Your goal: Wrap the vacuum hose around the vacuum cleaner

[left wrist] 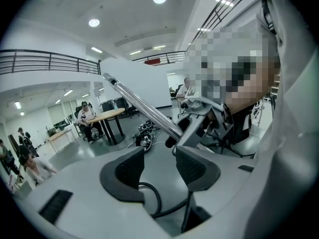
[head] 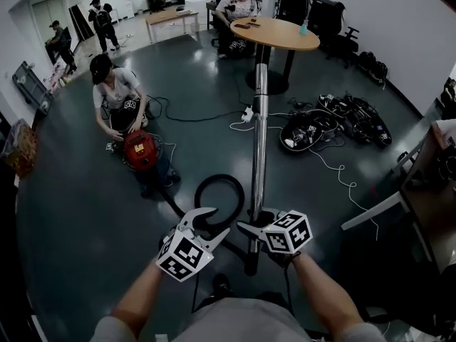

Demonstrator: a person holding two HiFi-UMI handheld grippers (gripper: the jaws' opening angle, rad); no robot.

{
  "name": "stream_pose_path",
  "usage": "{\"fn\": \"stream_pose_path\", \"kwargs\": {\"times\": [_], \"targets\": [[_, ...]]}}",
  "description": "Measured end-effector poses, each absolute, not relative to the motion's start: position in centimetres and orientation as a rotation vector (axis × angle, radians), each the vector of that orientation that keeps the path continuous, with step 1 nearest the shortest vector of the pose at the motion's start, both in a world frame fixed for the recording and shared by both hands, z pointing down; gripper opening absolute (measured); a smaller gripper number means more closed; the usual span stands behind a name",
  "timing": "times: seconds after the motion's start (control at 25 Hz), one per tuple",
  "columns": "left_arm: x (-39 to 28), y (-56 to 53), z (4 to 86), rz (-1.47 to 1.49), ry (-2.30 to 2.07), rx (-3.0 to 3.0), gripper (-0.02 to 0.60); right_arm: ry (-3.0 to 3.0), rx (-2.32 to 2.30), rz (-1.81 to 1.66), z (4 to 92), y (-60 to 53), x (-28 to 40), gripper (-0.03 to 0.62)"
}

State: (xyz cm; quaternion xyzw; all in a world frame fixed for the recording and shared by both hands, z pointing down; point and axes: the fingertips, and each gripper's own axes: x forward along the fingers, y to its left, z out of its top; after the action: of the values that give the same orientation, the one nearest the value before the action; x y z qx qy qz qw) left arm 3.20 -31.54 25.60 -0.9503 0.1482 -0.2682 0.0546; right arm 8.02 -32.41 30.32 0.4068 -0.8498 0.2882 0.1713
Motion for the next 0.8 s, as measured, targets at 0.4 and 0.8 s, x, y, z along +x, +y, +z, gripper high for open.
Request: {"fn": "stream_pose_path", "kwargs": {"times": [0.4, 0.8], "targets": [[6.5, -36.6, 22.9, -0.793, 0.263, -2.551, 0.207, -2.306, 0.922, 0.765, 32.2, -34.2, 8.0, 0.209], [14.1, -40.1, 22.1, -0.958, 0.126, -2.226, 0.209, -2.282, 0.606, 0.733, 34.5, -36.1, 13.1, 0.202]]}}
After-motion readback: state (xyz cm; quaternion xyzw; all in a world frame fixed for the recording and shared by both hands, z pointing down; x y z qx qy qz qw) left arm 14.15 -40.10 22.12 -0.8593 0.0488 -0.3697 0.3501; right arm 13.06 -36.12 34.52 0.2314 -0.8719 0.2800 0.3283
